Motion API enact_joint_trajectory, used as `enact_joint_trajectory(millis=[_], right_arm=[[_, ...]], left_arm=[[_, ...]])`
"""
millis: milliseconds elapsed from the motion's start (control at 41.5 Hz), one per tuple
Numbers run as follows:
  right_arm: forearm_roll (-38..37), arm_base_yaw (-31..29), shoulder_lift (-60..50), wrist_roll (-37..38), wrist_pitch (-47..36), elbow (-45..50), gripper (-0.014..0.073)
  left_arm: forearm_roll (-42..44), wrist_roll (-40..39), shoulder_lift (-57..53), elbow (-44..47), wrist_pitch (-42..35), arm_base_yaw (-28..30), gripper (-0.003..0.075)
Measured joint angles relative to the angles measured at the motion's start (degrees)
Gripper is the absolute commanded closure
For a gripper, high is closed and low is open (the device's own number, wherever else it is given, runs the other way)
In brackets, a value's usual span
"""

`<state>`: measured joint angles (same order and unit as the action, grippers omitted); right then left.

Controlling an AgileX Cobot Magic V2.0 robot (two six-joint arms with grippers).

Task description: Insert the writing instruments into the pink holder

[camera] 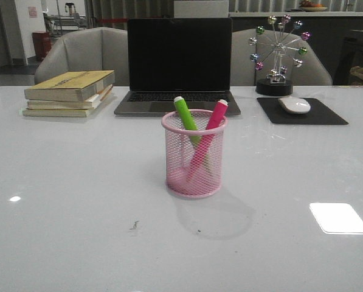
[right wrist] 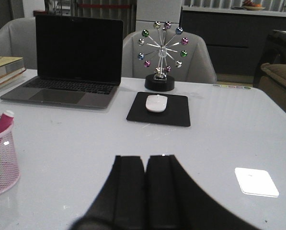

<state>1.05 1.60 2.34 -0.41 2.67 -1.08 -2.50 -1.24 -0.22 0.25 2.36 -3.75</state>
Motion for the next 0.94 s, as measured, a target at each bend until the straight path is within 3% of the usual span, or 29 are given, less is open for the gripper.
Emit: enact_joint_trajectory(millis=[939], right_arm=[[1.68,-0.86,-2.99,-0.12,0.25,2.65,0.0538]], left_arm=[[0.0,0.0,0.0,0.0,0.0,0.0,0.0629]])
